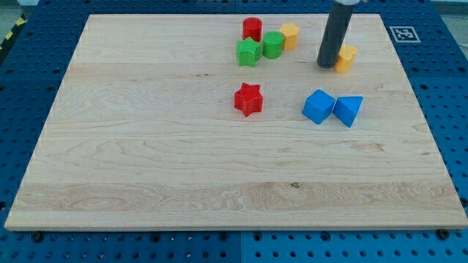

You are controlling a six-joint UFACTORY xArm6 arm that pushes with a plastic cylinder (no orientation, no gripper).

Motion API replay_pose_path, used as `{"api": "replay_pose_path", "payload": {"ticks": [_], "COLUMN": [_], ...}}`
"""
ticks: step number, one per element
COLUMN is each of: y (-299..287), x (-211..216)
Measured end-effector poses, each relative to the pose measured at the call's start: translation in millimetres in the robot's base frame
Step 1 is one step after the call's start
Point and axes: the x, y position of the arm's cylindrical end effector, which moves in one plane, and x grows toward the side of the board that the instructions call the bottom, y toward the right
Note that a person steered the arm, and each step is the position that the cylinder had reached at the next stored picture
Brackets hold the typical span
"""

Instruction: Push the green circle above the blue triangle

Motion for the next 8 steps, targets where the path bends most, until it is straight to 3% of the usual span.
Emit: {"api": "replay_pose_path", "payload": {"ticks": [1, 3, 4, 5, 6, 8], "y": [3, 2, 3, -1, -56, -222], "x": [-44, -34, -16, 39, 71, 61]}}
